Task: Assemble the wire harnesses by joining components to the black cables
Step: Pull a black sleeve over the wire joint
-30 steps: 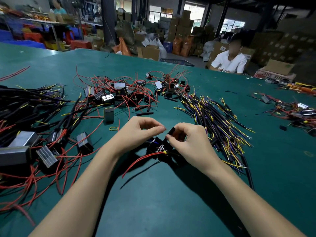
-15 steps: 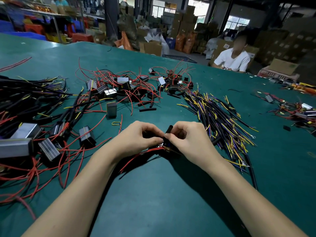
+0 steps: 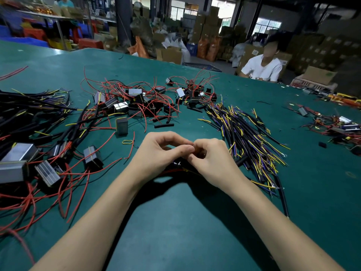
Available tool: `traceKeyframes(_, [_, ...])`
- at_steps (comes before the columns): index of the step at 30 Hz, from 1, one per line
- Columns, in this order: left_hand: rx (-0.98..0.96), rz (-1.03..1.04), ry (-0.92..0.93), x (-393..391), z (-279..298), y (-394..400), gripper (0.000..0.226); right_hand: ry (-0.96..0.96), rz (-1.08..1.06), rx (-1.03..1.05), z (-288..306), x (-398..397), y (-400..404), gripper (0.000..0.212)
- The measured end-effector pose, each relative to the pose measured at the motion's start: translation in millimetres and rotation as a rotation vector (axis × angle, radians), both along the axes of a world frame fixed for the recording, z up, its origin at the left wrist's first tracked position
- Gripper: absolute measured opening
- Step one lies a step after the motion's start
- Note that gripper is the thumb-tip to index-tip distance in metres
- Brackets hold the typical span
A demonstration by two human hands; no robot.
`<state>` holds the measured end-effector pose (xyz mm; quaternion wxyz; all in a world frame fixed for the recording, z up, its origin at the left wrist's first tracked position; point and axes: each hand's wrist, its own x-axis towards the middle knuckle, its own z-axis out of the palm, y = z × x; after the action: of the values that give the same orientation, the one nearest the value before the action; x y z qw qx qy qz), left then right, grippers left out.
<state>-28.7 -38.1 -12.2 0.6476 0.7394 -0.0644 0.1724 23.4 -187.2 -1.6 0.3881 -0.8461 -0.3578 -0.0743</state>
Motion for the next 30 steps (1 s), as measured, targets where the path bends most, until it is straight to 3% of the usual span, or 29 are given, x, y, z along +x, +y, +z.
traceKeyframes(5, [0.009, 0.066, -0.030, 2.4, -2.5, -3.0, 0.010, 0.028, 0.012, 0.019, -0.9, 0.8, 1.6, 0.028])
traceKeyframes(15, [-0.024, 0.093, 0.024, 2.9, -6.8, -4.7, 0.013, 0.096, 0.040, 0.035, -6.5, 0.8, -0.4, 0.018])
traceKeyframes(22, [0.032, 0.111, 0.063, 6.0, -9.9, -6.3, 0.009, 0.200, -0.015, 0.157, -11.6, -4.1, -2.6, 0.018])
traceKeyframes(30, [0.002, 0.172, 0.009, 10.5, -9.4, -8.9, 0.010, 0.126, -0.111, 0.189, -16.4, -5.6, 4.6, 0.012])
